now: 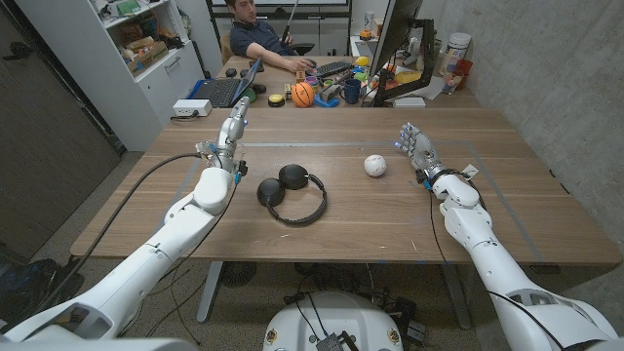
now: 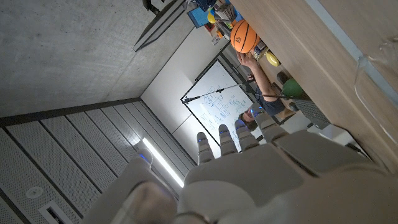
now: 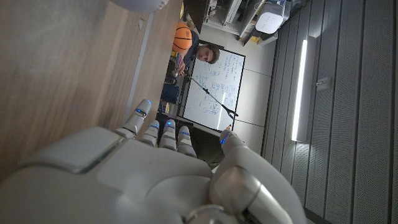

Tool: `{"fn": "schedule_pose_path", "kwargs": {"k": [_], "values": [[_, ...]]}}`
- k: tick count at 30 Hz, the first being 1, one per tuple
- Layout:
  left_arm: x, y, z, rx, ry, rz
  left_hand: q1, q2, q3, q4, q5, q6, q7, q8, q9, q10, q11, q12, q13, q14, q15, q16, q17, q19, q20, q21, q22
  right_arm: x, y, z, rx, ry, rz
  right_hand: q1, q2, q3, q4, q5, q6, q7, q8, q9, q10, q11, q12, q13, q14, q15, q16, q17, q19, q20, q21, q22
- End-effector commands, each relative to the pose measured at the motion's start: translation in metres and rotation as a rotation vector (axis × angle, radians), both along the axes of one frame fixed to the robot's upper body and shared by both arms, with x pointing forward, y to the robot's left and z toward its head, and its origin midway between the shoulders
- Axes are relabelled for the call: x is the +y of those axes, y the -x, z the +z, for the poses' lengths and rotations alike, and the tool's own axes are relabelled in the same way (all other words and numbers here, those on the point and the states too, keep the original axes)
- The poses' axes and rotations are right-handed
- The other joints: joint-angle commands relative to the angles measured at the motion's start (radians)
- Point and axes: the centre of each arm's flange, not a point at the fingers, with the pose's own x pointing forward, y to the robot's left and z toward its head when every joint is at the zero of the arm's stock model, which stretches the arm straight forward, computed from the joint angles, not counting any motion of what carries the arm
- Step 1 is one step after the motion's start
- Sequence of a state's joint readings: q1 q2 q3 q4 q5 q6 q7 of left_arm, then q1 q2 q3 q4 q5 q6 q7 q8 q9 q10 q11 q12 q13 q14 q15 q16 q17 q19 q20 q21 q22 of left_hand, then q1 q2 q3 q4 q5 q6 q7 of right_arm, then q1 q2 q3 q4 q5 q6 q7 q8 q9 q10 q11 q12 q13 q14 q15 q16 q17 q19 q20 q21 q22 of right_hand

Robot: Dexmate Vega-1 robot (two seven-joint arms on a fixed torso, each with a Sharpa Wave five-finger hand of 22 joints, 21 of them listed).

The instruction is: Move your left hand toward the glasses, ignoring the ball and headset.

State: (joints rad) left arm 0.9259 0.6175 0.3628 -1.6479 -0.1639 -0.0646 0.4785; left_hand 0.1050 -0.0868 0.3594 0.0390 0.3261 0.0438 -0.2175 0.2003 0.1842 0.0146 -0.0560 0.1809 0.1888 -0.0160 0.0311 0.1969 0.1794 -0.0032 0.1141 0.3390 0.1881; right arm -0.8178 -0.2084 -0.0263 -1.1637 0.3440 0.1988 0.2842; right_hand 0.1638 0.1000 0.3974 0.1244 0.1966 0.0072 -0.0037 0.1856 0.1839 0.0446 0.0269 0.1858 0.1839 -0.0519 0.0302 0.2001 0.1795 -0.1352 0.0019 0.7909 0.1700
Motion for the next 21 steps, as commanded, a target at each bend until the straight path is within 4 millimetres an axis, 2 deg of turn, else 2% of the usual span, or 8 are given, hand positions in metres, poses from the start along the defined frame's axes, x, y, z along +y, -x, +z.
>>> {"fn": "schedule_pose_path", "kwargs": {"k": [1, 6, 9, 13, 14, 21], "values": [[-0.002, 0.033, 0.021, -0.077, -0.138, 0.35, 0.029, 0.011, 0.009, -0.017, 0.011, 0.01, -0.003, 0.005, 0.004, -0.017, -0.009, 0.003, 0.001, -0.018, 0.0, -0.003, 0.003, -0.023, 0.008, -0.014, 0.001, 0.001, -0.002, 0.0, -0.003, -0.003, 0.006, -0.009, -0.004, -0.007, 0.003, 0.003, 0.0, -0.002, 0.005, 0.005, 0.008, -0.006, 0.006, 0.004, -0.01, 0.0, 0.006, 0.002, 0.0, 0.001, -0.004, 0.004], [0.0, 0.043, 0.027, -0.087, -0.214, 0.508, 0.052, 0.022, 0.019, -0.032, 0.011, -0.006, -0.003, -0.002, 0.004, -0.026, -0.013, 0.003, 0.002, -0.032, 0.001, -0.004, 0.003, -0.042, 0.024, -0.028, 0.001, 0.001, -0.002, 0.001, -0.003, -0.004, 0.01, -0.013, -0.006, -0.01, 0.005, 0.003, 0.0, -0.002, 0.005, 0.005, 0.008, -0.005, 0.006, 0.004, -0.01, 0.0, 0.006, 0.002, 0.0, 0.0, -0.006, 0.004], [0.002, 0.049, 0.029, -0.089, -0.251, 0.588, 0.083, 0.032, 0.029, -0.054, 0.004, -0.022, -0.003, -0.005, 0.006, -0.027, -0.021, 0.007, 0.002, -0.045, 0.007, -0.002, 0.004, -0.1, 0.042, -0.063, 0.0, 0.002, -0.003, 0.001, -0.004, 0.002, 0.01, -0.015, -0.007, -0.011, 0.005, 0.003, 0.0, -0.002, 0.005, 0.005, 0.008, -0.004, 0.006, 0.004, -0.01, 0.001, 0.006, 0.002, 0.0, 0.001, -0.007, 0.004], [0.005, 0.054, 0.031, -0.084, -0.302, 0.664, 0.091, 0.033, 0.031, -0.06, 0.001, -0.024, -0.003, -0.005, 0.006, -0.029, -0.018, 0.008, 0.003, -0.056, 0.011, -0.003, 0.004, -0.119, 0.05, -0.074, 0.001, 0.003, -0.003, 0.002, -0.005, 0.006, 0.013, -0.018, -0.009, -0.014, 0.007, 0.003, 0.0, -0.001, 0.005, 0.005, 0.008, -0.005, 0.006, 0.004, -0.01, 0.001, 0.007, 0.002, 0.001, 0.001, -0.008, 0.004], [0.006, 0.054, 0.032, -0.078, -0.316, 0.679, 0.102, 0.035, 0.034, -0.07, -0.003, -0.036, -0.003, -0.007, 0.006, -0.046, -0.016, 0.004, 0.004, -0.073, 0.014, -0.004, 0.005, -0.137, 0.057, -0.086, 0.001, 0.003, -0.003, 0.002, -0.004, 0.003, 0.013, -0.018, -0.009, -0.015, 0.007, 0.004, -0.001, -0.002, 0.005, 0.005, 0.009, -0.005, 0.006, 0.004, -0.01, 0.001, 0.006, 0.002, 0.001, 0.001, -0.008, 0.004], [0.016, 0.059, 0.039, -0.03, -0.407, 0.769, 0.132, 0.034, 0.039, -0.097, -0.013, -0.08, -0.003, -0.014, 0.007, -0.109, -0.015, -0.005, 0.006, -0.125, 0.027, -0.008, 0.007, -0.157, 0.093, -0.107, 0.002, 0.004, -0.002, 0.004, -0.01, 0.011, 0.014, -0.023, -0.012, -0.019, 0.009, 0.004, 0.0, -0.001, 0.005, 0.005, 0.009, -0.005, 0.006, 0.004, -0.01, 0.001, 0.007, 0.002, 0.002, 0.002, -0.011, 0.004]]}}
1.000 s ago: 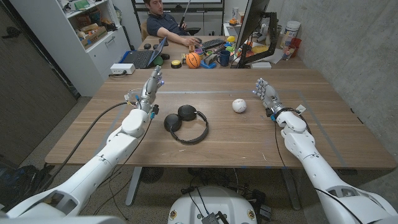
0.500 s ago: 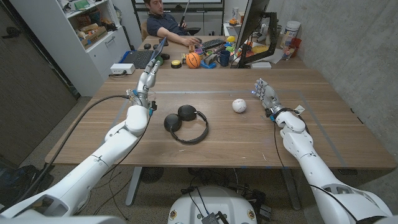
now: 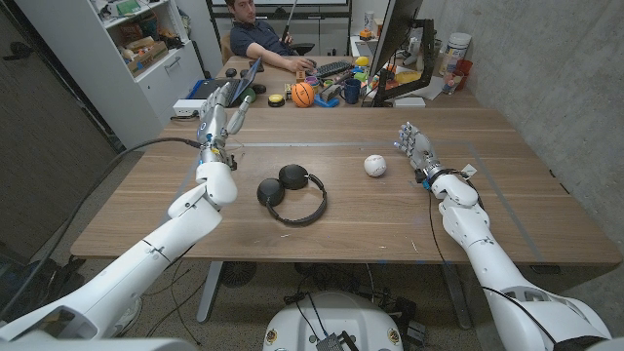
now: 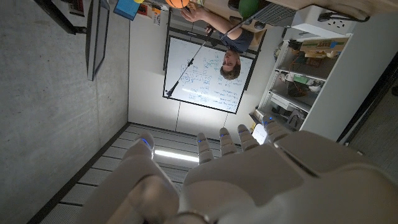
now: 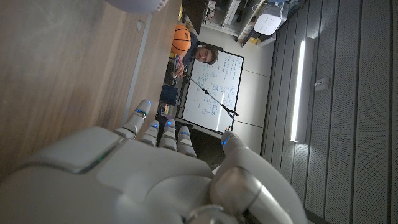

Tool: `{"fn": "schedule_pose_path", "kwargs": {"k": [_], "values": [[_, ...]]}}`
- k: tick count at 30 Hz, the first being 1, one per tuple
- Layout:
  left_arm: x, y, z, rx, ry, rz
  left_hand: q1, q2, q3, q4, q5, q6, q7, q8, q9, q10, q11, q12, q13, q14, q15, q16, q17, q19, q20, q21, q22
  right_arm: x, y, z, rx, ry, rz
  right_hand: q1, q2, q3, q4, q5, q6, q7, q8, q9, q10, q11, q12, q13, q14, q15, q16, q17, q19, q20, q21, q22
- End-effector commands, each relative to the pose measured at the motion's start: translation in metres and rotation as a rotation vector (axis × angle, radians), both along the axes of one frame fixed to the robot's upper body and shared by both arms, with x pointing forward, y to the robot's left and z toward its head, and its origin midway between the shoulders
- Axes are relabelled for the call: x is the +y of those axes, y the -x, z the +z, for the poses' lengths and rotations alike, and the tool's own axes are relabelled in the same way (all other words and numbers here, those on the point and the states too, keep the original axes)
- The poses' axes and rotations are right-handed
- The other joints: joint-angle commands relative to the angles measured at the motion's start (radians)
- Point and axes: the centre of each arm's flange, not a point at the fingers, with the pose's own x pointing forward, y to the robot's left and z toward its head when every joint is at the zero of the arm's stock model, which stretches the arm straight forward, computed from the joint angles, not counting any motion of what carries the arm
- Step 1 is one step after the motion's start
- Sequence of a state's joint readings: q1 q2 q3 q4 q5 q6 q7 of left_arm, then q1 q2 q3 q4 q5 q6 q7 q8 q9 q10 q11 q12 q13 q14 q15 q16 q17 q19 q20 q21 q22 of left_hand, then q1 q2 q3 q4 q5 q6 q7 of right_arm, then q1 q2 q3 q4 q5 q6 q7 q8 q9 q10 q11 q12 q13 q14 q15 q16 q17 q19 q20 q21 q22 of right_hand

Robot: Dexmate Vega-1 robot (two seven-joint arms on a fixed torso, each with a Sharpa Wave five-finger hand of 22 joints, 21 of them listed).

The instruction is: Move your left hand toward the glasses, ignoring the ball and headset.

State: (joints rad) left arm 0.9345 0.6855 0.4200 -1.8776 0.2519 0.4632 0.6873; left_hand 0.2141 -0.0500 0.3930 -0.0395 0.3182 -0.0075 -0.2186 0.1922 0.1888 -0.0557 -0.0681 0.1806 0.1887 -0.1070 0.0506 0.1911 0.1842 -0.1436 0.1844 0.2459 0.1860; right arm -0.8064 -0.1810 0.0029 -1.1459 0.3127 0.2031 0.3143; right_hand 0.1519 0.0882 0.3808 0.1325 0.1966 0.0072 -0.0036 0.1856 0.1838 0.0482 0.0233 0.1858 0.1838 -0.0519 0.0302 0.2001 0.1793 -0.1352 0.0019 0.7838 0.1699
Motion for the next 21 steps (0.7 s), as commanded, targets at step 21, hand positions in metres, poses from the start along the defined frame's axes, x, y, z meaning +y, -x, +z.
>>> {"fn": "schedule_pose_path", "kwargs": {"k": [21], "values": [[0.044, 0.013, 0.023, 0.097, -0.294, 0.527, 0.089, -0.004, 0.005, -0.074, -0.02, -0.212, -0.001, -0.017, 0.006, -0.149, 0.026, 0.004, 0.017, -0.169, 0.029, -0.001, 0.006, -0.122, 0.031, -0.047, 0.008, 0.004, 0.003, 0.005, -0.013, 0.021, 0.004, -0.023, -0.006, -0.013, 0.006, 0.007, 0.001, 0.0, 0.005, 0.005, 0.006, -0.003, 0.006, 0.004, -0.01, 0.003, 0.007, 0.002, 0.003, 0.003, -0.013, 0.004]]}}
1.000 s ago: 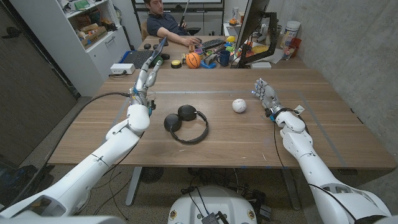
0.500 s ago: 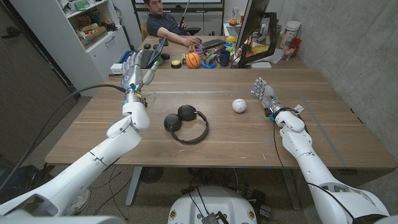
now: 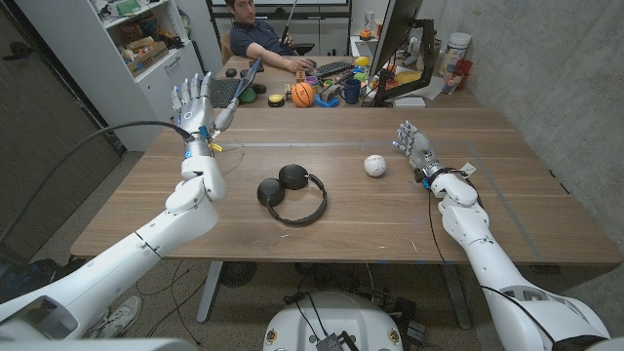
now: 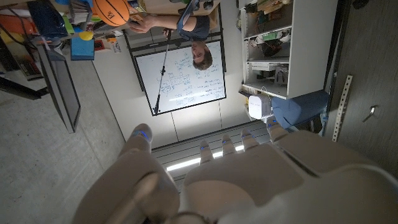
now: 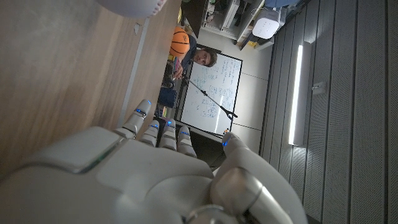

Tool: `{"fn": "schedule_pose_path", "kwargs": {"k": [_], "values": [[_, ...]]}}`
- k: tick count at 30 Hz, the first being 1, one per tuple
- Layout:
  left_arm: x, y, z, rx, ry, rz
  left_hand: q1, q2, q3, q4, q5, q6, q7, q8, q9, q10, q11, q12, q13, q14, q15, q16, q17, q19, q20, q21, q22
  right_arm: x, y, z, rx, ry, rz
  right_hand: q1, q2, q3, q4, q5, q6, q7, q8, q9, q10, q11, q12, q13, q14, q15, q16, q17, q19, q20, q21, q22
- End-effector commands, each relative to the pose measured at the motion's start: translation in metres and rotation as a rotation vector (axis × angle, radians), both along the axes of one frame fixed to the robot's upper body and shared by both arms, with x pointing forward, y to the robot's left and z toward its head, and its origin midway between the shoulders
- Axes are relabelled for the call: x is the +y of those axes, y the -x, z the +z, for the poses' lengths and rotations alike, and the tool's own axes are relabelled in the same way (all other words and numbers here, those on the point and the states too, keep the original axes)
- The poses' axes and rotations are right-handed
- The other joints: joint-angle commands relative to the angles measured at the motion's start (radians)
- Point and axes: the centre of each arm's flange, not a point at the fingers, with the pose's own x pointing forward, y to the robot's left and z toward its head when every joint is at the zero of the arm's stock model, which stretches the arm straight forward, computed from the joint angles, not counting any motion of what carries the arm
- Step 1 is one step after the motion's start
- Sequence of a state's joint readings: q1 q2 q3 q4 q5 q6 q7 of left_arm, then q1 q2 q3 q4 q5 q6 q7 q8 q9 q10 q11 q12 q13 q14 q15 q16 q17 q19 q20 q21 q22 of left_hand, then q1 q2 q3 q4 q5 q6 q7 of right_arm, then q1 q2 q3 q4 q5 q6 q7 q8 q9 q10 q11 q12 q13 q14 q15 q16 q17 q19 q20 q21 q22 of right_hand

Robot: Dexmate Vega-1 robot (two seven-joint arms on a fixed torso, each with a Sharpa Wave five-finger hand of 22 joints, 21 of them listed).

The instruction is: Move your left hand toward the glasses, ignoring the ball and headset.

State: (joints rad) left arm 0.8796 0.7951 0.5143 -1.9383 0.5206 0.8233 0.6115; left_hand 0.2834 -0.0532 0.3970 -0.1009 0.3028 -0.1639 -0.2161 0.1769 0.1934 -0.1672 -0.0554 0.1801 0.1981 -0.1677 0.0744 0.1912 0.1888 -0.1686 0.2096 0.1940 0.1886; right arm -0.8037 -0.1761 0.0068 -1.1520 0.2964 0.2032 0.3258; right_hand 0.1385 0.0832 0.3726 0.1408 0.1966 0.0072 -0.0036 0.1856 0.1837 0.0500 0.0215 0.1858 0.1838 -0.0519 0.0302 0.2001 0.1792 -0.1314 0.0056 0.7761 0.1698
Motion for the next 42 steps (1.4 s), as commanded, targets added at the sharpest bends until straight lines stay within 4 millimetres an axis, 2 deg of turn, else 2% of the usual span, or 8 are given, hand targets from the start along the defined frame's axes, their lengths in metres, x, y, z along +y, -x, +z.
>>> {"fn": "schedule_pose_path", "kwargs": {"k": [1, 6, 8, 12, 20, 26, 34, 42], "values": [[0.021, -0.007, 0.007, 0.063, -0.068, 0.156, 0.021, -0.002, -0.001, -0.014, -0.005, -0.07, -0.003, -0.002, 0.002, -0.055, 0.02, 0.001, 0.008, -0.116, 0.007, 0.0, 0.002, -0.098, 0.006, 0.005, 0.006, 0.002, 0.002, 0.001, -0.004, 0.006, -0.001, -0.011, -0.001, -0.006, -0.002, 0.007, 0.001, -0.001, 0.005, 0.005, 0.005, -0.001, 0.006, 0.004, -0.01, 0.003, 0.007, 0.002, 0.0, -0.001, -0.005, 0.004], [0.03, -0.018, 0.011, 0.133, -0.051, 0.154, 0.019, -0.009, -0.015, -0.015, -0.008, -0.13, -0.003, 0.002, 0.003, -0.138, 0.035, -0.006, 0.012, -0.188, 0.037, -0.007, 0.003, -0.136, 0.007, -0.002, 0.006, 0.003, 0.002, 0.002, -0.008, 0.008, 0.002, -0.013, -0.002, -0.008, -0.002, 0.008, 0.001, 0.0, 0.005, 0.005, 0.005, -0.002, 0.006, 0.004, -0.01, 0.003, 0.007, 0.002, 0.0, 0.0, -0.007, 0.004], [0.034, -0.021, 0.011, 0.145, -0.05, 0.15, 0.014, -0.011, -0.024, -0.011, -0.01, -0.167, -0.003, 0.002, 0.004, -0.189, 0.051, -0.006, 0.012, -0.224, 0.046, -0.005, 0.004, -0.156, 0.007, -0.004, 0.007, 0.004, 0.003, 0.003, -0.009, 0.009, 0.001, -0.014, -0.002, -0.009, -0.001, 0.008, 0.002, 0.0, 0.005, 0.005, 0.006, -0.003, 0.006, 0.004, -0.01, 0.003, 0.007, 0.002, 0.001, 0.0, -0.008, 0.004], [0.04, -0.027, 0.011, 0.164, -0.04, 0.153, 0.001, -0.01, -0.043, -0.002, -0.014, -0.252, -0.003, -0.001, 0.006, -0.286, 0.065, -0.007, 0.014, -0.295, 0.067, -0.004, 0.005, -0.209, 0.008, -0.007, 0.008, 0.004, 0.003, 0.003, -0.008, 0.005, -0.001, -0.016, -0.003, -0.01, -0.001, 0.009, 0.002, 0.001, 0.005, 0.005, 0.006, -0.005, 0.006, 0.004, -0.01, 0.003, 0.006, 0.001, 0.001, 0.0, -0.009, 0.004], [0.061, -0.048, 0.009, 0.256, -0.003, 0.119, -0.02, -0.01, -0.07, 0.013, -0.016, -0.364, -0.002, -0.002, 0.009, -0.385, 0.093, -0.002, 0.016, -0.377, 0.095, -0.002, 0.007, -0.256, 0.008, -0.005, 0.011, 0.005, 0.004, 0.004, -0.012, 0.012, 0.0, -0.019, -0.004, -0.013, 0.0, 0.01, 0.004, 0.002, 0.006, 0.005, 0.007, -0.004, 0.006, 0.004, -0.01, 0.002, 0.006, 0.001, 0.002, 0.0, -0.013, 0.004], [0.071, -0.059, 0.008, 0.291, 0.026, 0.077, -0.025, -0.011, -0.076, 0.016, -0.016, -0.384, -0.003, -0.001, 0.01, -0.383, 0.093, 0.006, 0.017, -0.388, 0.098, 0.0, 0.008, -0.266, 0.008, -0.004, 0.011, 0.007, 0.004, 0.005, -0.01, 0.021, -0.004, -0.022, -0.005, -0.016, 0.001, 0.01, 0.005, 0.003, 0.006, 0.005, 0.007, -0.004, 0.006, 0.004, -0.01, 0.003, 0.006, 0.001, 0.002, 0.0, -0.015, 0.004], [0.072, -0.074, 0.01, 0.333, 0.022, 0.074, -0.027, -0.01, -0.081, 0.017, -0.015, -0.396, -0.004, 0.004, 0.011, -0.388, 0.093, 0.009, 0.018, -0.388, 0.099, 0.006, 0.008, -0.27, 0.008, -0.001, 0.012, 0.011, 0.002, 0.008, -0.007, 0.028, -0.003, -0.024, -0.005, -0.018, 0.001, 0.011, 0.004, 0.008, 0.006, 0.005, 0.008, -0.002, 0.006, 0.004, -0.011, 0.003, 0.006, 0.001, 0.002, 0.0, -0.019, 0.004], [0.073, -0.09, 0.016, 0.386, 0.023, 0.083, -0.011, -0.005, -0.09, 0.012, -0.005, -0.394, -0.004, 0.023, 0.014, -0.329, 0.083, 0.035, 0.018, -0.313, 0.081, 0.041, 0.005, -0.21, 0.006, 0.027, 0.016, 0.014, 0.0, 0.008, -0.004, 0.039, 0.003, -0.026, -0.006, -0.02, 0.001, 0.012, 0.004, 0.008, 0.006, 0.004, 0.008, -0.003, 0.006, 0.004, -0.012, 0.003, 0.005, 0.001, 0.002, 0.001, -0.021, 0.004]]}}
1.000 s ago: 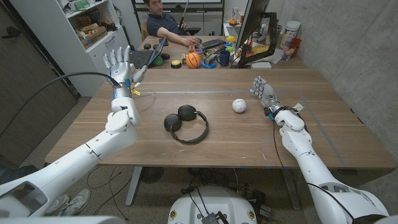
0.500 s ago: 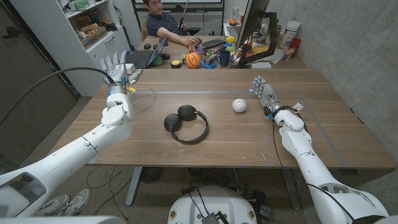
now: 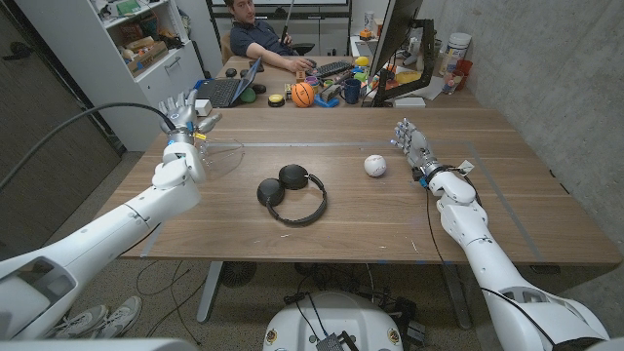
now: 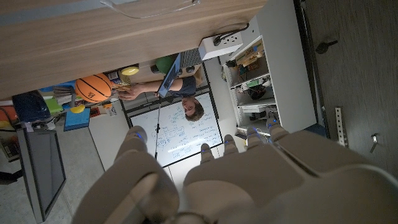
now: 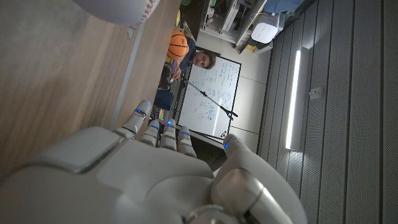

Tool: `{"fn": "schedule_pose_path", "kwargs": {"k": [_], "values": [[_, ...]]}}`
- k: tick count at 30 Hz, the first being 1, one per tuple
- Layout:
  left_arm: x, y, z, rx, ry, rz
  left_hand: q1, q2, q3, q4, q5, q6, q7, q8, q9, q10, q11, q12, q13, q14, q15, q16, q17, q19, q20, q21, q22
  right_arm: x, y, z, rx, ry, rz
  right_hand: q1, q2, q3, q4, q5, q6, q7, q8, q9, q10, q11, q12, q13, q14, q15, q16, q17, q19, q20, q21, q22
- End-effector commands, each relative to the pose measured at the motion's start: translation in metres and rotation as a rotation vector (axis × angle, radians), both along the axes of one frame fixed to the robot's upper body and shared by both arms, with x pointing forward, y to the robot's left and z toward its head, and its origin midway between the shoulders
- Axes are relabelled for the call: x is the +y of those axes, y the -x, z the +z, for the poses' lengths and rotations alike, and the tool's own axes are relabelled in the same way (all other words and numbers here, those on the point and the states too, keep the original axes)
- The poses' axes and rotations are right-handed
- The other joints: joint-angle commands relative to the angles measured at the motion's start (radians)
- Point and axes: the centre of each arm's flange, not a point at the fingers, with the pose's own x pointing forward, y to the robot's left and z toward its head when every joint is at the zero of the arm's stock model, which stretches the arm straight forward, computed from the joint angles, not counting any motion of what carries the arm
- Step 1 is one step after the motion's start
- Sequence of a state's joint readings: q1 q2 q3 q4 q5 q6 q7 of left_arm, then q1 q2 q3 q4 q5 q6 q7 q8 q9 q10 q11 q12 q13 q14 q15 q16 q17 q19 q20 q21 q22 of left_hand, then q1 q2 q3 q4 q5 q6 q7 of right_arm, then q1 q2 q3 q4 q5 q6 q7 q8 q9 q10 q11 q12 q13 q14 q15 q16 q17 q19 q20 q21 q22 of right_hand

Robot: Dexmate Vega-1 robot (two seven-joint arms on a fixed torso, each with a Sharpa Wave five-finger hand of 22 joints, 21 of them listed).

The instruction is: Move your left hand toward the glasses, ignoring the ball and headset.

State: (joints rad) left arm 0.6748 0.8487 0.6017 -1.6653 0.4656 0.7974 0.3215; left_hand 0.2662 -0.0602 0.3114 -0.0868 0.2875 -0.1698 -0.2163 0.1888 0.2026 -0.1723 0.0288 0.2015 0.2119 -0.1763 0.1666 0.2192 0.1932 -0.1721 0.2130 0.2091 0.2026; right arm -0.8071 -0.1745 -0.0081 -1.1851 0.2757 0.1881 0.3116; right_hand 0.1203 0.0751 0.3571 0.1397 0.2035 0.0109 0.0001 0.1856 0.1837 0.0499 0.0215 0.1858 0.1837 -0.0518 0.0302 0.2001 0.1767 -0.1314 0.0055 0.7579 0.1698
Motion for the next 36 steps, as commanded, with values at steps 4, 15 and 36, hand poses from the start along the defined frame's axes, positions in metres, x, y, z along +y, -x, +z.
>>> {"fn": "schedule_pose_path", "kwargs": {"k": [4, 15, 36], "values": [[0.004, -0.027, 0.005, 0.095, 0.016, -0.001, 0.021, 0.005, -0.005, -0.009, 0.015, -0.378, -0.004, 0.019, 0.005, -0.303, -0.006, 0.019, 0.003, -0.274, -0.024, 0.024, -0.001, -0.183, 0.002, 0.018, 0.002, 0.007, -0.004, -0.001, 0.011, 0.023, 0.008, -0.009, 0.002, -0.006, 0.002, 0.006, 0.001, 0.006, 0.006, 0.004, 0.008, -0.003, 0.006, 0.004, -0.012, 0.003, 0.005, 0.003, 0.002, 0.001, -0.005, 0.004], [0.001, -0.042, -0.001, 0.219, 0.037, -0.006, 0.04, 0.007, -0.007, -0.018, 0.02, -0.368, -0.004, 0.025, 0.006, -0.31, -0.007, 0.011, 0.003, -0.295, -0.029, 0.014, -0.002, -0.169, 0.004, 0.019, 0.0, 0.021, -0.008, -0.009, 0.044, 0.082, 0.051, -0.011, 0.002, -0.008, 0.002, 0.007, 0.001, 0.007, 0.006, 0.004, 0.007, -0.004, 0.005, 0.004, -0.012, 0.004, 0.005, 0.002, 0.003, 0.001, -0.009, 0.004], [0.002, -0.05, -0.017, 0.318, 0.086, -0.015, 0.174, 0.014, -0.015, -0.061, 0.052, -0.272, -0.003, 0.064, 0.008, -0.208, 0.021, 0.022, -0.004, -0.131, -0.019, 0.06, -0.009, 0.021, 0.003, 0.063, 0.002, 0.017, -0.009, -0.004, 0.032, 0.094, 0.052, -0.014, 0.003, -0.012, 0.001, 0.01, 0.002, 0.01, 0.005, 0.004, 0.008, -0.006, 0.005, 0.003, -0.011, 0.003, 0.004, 0.002, 0.007, -0.001, -0.016, 0.005]]}}
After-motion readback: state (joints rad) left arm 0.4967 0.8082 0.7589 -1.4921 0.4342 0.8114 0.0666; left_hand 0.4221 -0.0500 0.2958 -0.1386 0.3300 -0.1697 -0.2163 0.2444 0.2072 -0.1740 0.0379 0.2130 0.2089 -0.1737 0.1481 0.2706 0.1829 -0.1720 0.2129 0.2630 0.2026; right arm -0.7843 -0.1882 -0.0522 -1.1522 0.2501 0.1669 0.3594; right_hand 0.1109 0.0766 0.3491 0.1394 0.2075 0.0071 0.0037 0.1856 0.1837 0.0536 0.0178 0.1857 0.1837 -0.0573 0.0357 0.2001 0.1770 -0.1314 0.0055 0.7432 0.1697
